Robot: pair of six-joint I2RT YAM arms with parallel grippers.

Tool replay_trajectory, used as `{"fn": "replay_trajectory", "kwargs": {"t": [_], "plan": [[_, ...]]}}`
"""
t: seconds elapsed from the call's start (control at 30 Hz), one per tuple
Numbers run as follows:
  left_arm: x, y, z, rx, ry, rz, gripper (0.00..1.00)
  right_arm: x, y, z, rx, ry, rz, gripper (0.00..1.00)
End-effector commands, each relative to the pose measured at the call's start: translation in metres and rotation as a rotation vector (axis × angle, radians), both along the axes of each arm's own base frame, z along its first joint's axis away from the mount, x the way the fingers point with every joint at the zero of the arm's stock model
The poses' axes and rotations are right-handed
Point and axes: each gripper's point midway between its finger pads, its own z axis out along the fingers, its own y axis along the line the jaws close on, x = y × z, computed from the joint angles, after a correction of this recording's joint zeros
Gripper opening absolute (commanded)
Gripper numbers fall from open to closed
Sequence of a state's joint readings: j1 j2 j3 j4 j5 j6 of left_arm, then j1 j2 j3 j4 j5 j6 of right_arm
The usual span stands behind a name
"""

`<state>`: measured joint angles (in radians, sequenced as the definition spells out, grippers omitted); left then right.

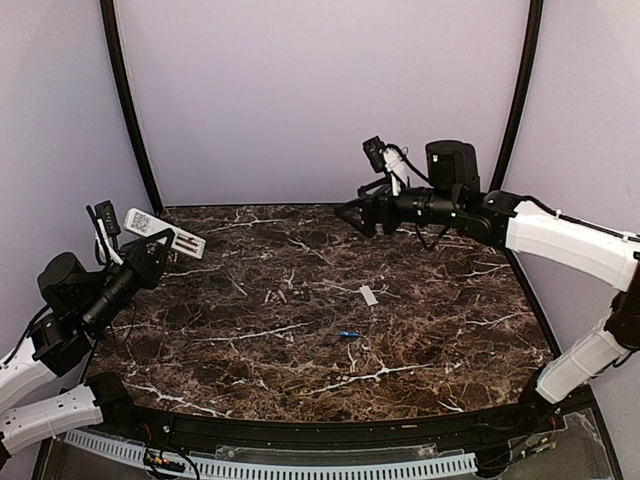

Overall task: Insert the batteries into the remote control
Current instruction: Adjust the battery at the center of the board.

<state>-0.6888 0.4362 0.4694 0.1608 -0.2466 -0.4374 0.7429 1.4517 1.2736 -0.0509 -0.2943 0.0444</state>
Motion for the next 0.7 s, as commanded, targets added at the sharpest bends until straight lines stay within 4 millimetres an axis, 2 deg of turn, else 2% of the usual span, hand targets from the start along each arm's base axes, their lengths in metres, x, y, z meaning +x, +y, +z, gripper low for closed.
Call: {"fn": "replay_trajectory", "kwargs": {"t": [0.0,0.03,0.1,0.17,0.2,0.27,0.33,0.43,0.53,0.67], "plan": [[-0.003,-0.02,0.007,-0.117,-0.019,-0.115,0.0,-0.035,-0.006,-0.044,-0.019,0.129,0.06,0.88],[-0.005,-0.025,0.008,-0.13,-0.021,-0.148,0.0,-0.04,-0.009,-0.05,-0.04,0.114,0.046,0.88],[-0.004,-0.033,0.004,-0.133,-0.003,-0.185,0.0,-0.049,-0.012,-0.075,-0.12,0.085,0.033,0.88],[-0.007,-0.041,0.001,-0.131,-0.001,-0.228,0.0,-0.061,-0.01,-0.106,-0.221,0.049,0.066,0.91],[-0.008,-0.044,0.0,-0.132,-0.008,-0.243,0.0,-0.067,-0.009,-0.125,-0.289,0.041,0.088,0.97],[-0.016,-0.051,0.002,-0.121,-0.03,-0.302,0.0,-0.075,-0.006,-0.156,-0.44,0.03,0.138,0.97],[-0.022,-0.055,0.004,-0.099,-0.053,-0.342,0.0,-0.078,-0.008,-0.182,-0.573,0.059,0.179,0.93],[-0.031,-0.059,0.006,-0.06,-0.078,-0.385,0.0,-0.083,-0.012,-0.21,-0.694,0.128,0.234,0.82],[-0.042,-0.064,0.009,-0.05,-0.11,-0.447,0.0,-0.089,-0.016,-0.237,-0.779,0.184,0.282,0.78],[-0.042,-0.068,0.002,-0.046,-0.086,-0.467,0.0,-0.093,-0.023,-0.265,-0.872,0.242,0.322,0.73]]}}
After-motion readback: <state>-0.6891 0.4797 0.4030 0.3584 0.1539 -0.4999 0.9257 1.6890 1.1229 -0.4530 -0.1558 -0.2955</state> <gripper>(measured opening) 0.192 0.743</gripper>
